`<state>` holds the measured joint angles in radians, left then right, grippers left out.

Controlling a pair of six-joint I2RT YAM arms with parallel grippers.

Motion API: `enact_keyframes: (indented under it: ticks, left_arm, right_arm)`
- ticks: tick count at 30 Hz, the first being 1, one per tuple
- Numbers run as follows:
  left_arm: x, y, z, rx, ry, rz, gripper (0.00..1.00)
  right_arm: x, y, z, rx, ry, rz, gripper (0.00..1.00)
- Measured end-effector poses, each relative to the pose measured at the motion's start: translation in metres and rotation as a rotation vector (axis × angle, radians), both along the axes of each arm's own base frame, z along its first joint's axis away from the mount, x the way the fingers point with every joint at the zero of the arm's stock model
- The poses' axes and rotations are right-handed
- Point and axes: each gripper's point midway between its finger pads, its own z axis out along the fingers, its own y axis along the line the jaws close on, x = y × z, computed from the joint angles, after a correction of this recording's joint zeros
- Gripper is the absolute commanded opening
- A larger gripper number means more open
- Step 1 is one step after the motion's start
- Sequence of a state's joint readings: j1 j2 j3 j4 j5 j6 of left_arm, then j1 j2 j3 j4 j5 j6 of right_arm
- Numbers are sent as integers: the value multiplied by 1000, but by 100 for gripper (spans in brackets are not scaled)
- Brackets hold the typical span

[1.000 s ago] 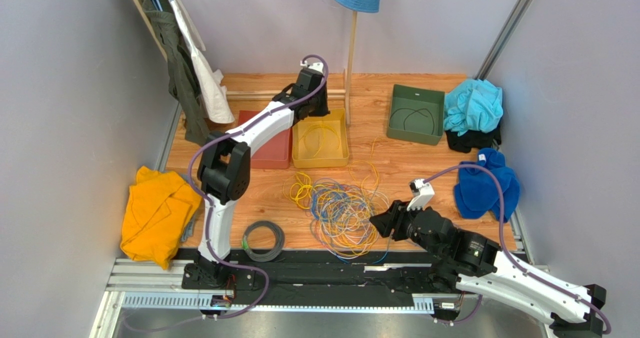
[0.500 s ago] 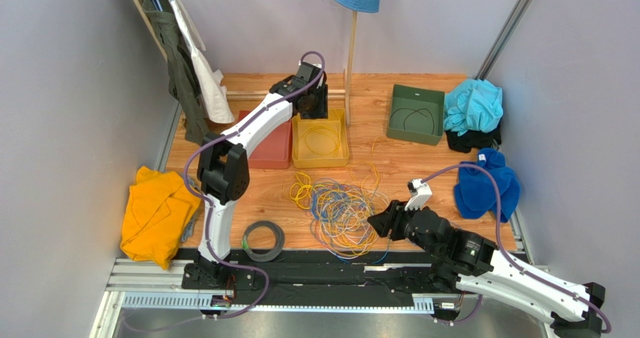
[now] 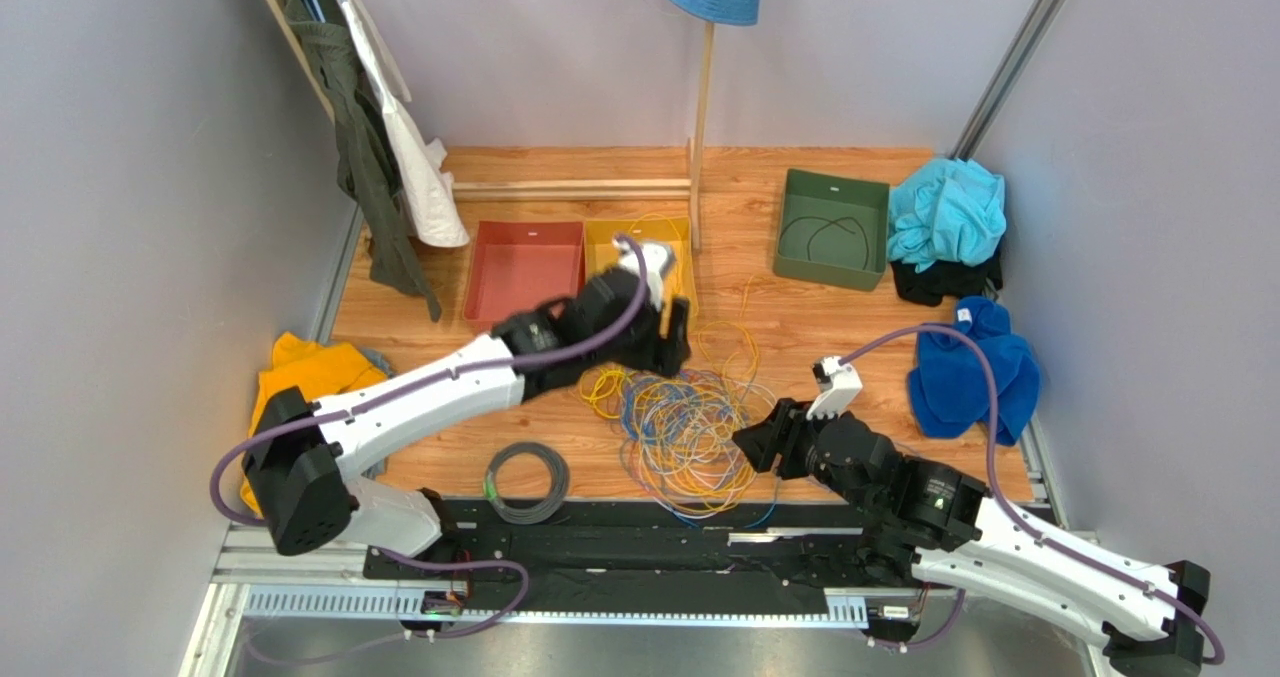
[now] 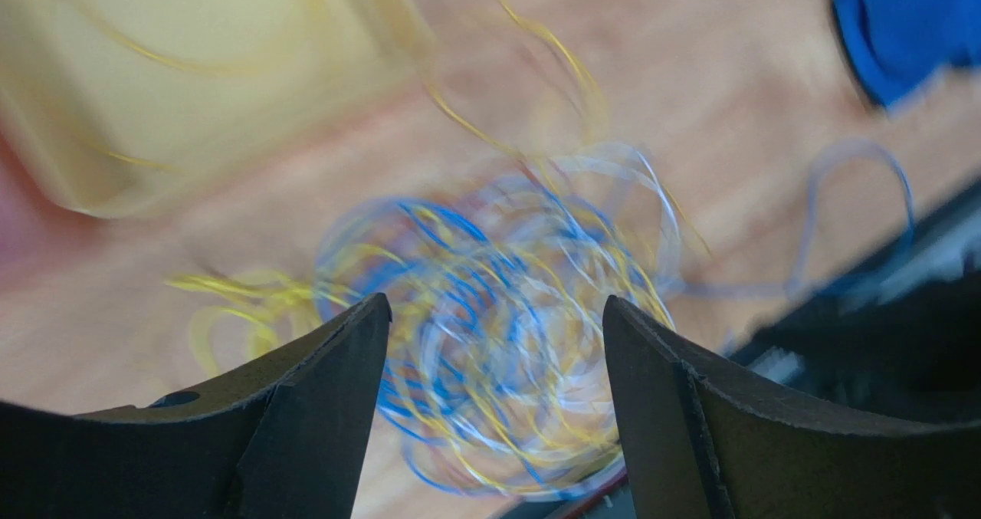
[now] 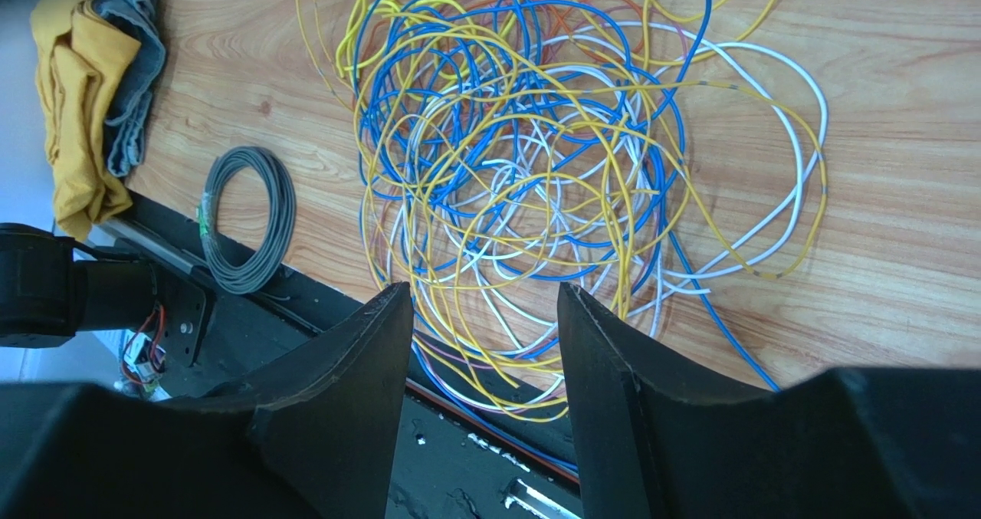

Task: Untangle the cables

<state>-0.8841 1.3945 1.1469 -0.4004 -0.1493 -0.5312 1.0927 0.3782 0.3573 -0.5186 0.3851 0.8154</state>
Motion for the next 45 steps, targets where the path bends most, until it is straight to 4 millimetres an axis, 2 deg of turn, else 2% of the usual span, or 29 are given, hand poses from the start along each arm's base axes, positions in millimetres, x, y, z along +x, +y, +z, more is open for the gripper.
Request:
enact_keyframes:
  ticks: [2, 3, 5, 8, 10, 17, 22, 24, 25, 26, 27, 29, 31, 34, 36, 38, 41, 45]
  left_arm:
    - [-39, -19, -26, -12, 19, -87, 77]
    - [-54, -20, -45, 1, 43, -111, 77]
    - [-84, -13, -90, 49, 99, -144, 77]
    - [-115, 1, -131, 107, 152, -172, 77]
    - [-121, 0, -137, 101, 155, -180, 76]
    - [-108, -30, -121, -25, 89, -182, 75]
    - [-104, -40, -134, -28, 90, -184, 71]
    - [-103, -42, -141, -16, 94, -182, 58]
    - [-102, -43, -144, -7, 98, -181, 48]
    - [-101, -45, -147, 0, 102, -179, 22]
    - [-99, -48, -149, 8, 102, -179, 13]
    - [-97, -52, -152, 18, 105, -177, 0]
    - [-96, -52, -151, 21, 100, -176, 0]
    - [-96, -47, -135, 3, 79, -170, 0]
    - [-97, -40, -111, -21, 44, -165, 0]
    - [-98, -32, -77, -62, -7, -162, 0]
    - [-97, -17, -3, -155, -121, -156, 0]
    - [-95, 12, 119, -310, -310, -125, 0]
  right_arm:
    - [0, 0, -2, -11, 7, -1, 52]
    - [0, 0, -2, -14, 9, -1, 52]
    - [-1, -1, -2, -16, 16, -3, 51]
    - [-2, -1, -2, -4, 26, -10, 49]
    - [-3, -2, -1, 8, 31, -16, 49]
    - [-6, -7, -4, 22, 66, -37, 47]
    - [-8, -9, -7, 18, 83, -46, 47]
    - [-8, -10, -9, 13, 88, -48, 47]
    - [-8, -10, -10, 9, 90, -48, 47]
    - [-9, -11, -10, 7, 91, -49, 47]
    - [-9, -11, -11, 5, 92, -49, 47]
    - [-9, -12, -12, 1, 94, -49, 46]
    - [-10, -13, -13, -5, 97, -50, 46]
    - [-10, -14, -14, -10, 99, -50, 46]
    - [-10, -14, -14, -10, 98, -50, 47]
    - [-10, -13, -13, -8, 98, -50, 47]
    - [-10, -13, -13, -7, 96, -49, 48]
    - [-9, -12, -14, -17, 92, -43, 50]
